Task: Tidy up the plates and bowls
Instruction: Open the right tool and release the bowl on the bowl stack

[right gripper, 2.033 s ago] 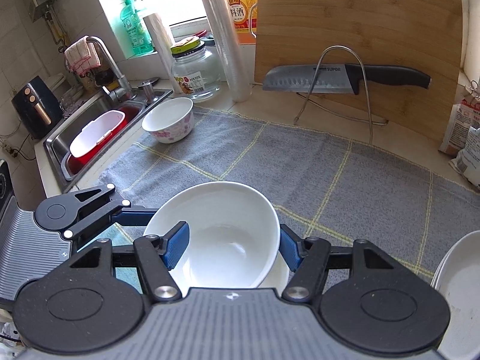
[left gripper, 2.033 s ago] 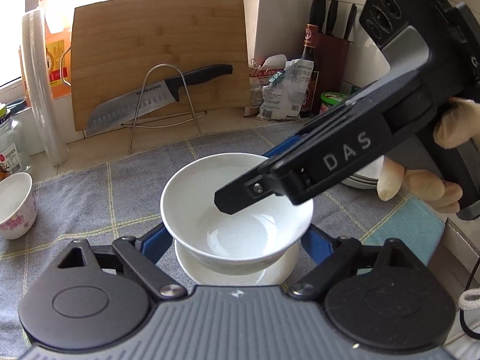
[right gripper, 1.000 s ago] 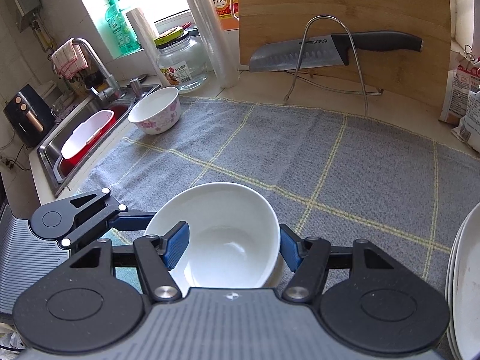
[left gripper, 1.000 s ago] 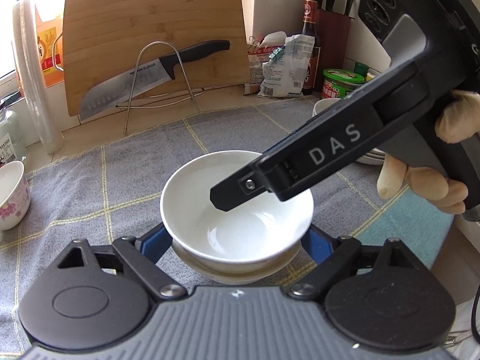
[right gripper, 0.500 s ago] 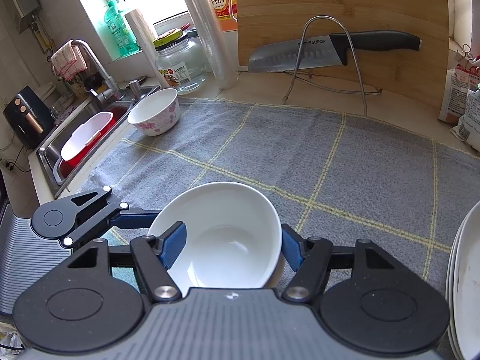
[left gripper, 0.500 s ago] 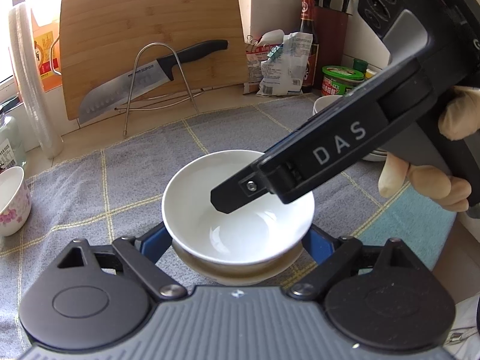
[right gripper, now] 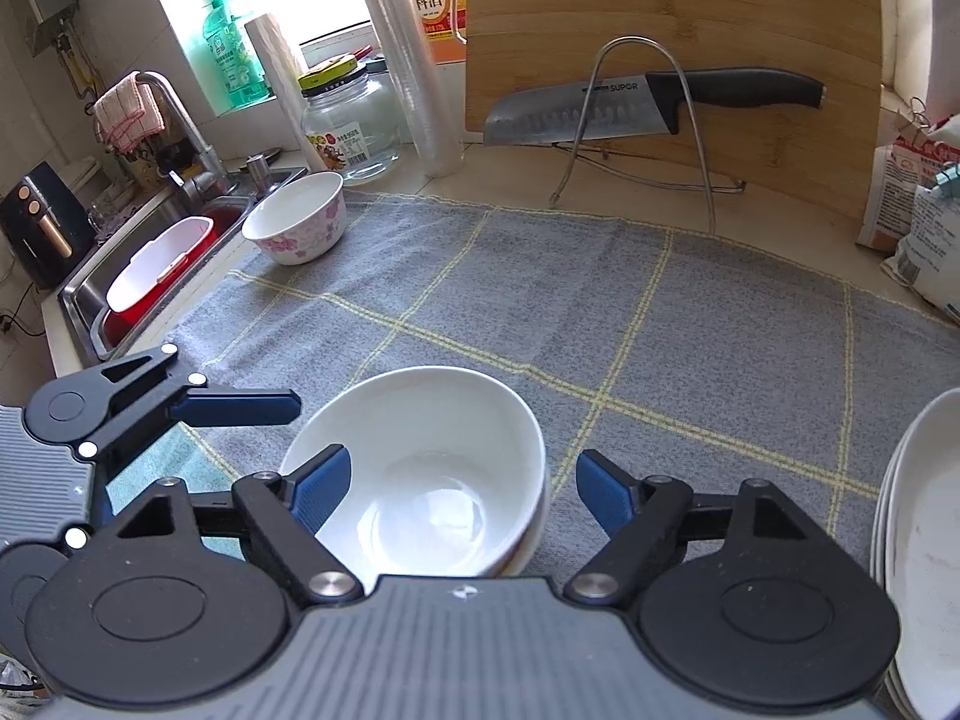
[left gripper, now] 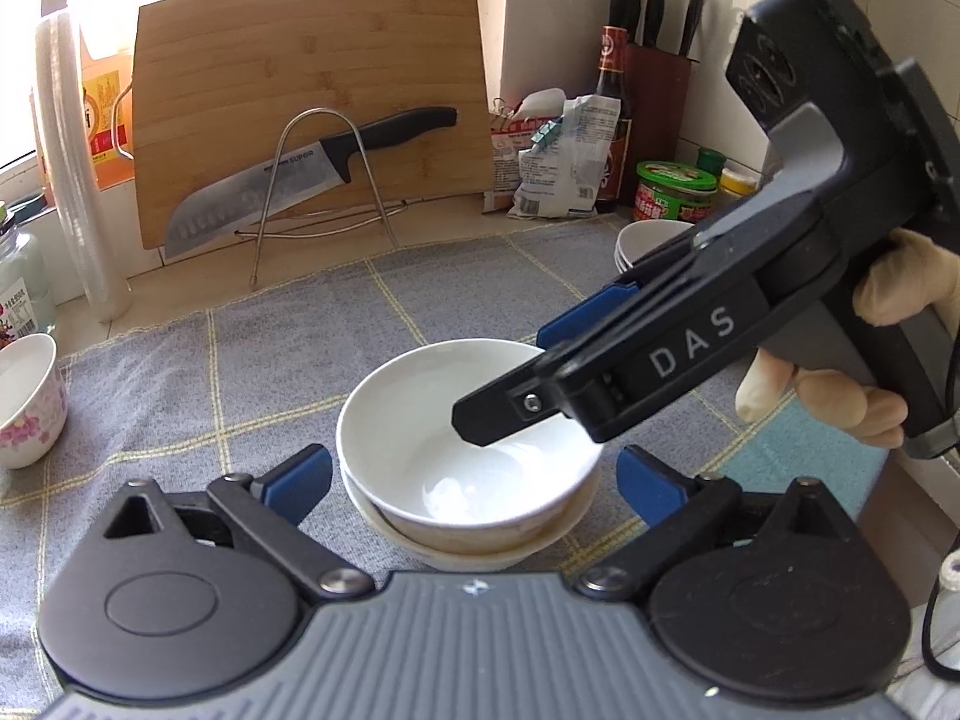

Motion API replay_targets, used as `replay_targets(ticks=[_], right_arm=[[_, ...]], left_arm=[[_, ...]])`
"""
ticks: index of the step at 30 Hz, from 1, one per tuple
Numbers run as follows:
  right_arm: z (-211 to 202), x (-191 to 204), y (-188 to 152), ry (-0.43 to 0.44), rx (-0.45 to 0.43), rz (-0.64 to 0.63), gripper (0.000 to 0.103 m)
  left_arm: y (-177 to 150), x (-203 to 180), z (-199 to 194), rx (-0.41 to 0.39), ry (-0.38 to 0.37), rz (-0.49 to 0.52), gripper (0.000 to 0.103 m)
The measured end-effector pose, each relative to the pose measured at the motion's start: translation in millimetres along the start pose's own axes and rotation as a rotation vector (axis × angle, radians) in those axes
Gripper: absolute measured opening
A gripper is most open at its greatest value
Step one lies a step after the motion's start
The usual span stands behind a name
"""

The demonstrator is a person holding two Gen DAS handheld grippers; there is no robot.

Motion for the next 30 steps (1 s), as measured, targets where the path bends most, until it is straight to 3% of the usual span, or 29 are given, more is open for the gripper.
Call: replay_targets(ticks=[5,17,23,25,30], right_arm=[[-5.3,-7.9,-15.3,-0.025,-0.016,-0.004,0.086],[-8.3,-15.8,-34.4,0.024,-0.071,0.06,0.087],[-11.2,-14.2,-33.1,0.049,-0.079,0.051,0.089],[-16.5,-13.7,-27.5,0.056,-0.096,0.036,0.098],[-26.4,-15.2,-8.7,0.109,-0.13,0.004,0.103]], left_arm=[[-6.4,-3.7,-1.4,0.008,-0.014,0.007,0.101],[-10.8,-8.2,2.5,0.03,-0.01,0.007,0.101],[-9.2,-5.7,-1.9,0.021,0.038,-0.037,0.101],[-9.8,-3.0,-5.0,0.02,0.065,-0.065,0.101],[-13.6,5.8,-16.2,0.015,0.154,-0.159,0.101]])
Point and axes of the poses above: each gripper's, at about its wrist camera, not at the fingertips, and z roughly the way its jaws point, x to its left, y to its top, the point moved 8 cm from there along z, roughly the way its jaws point
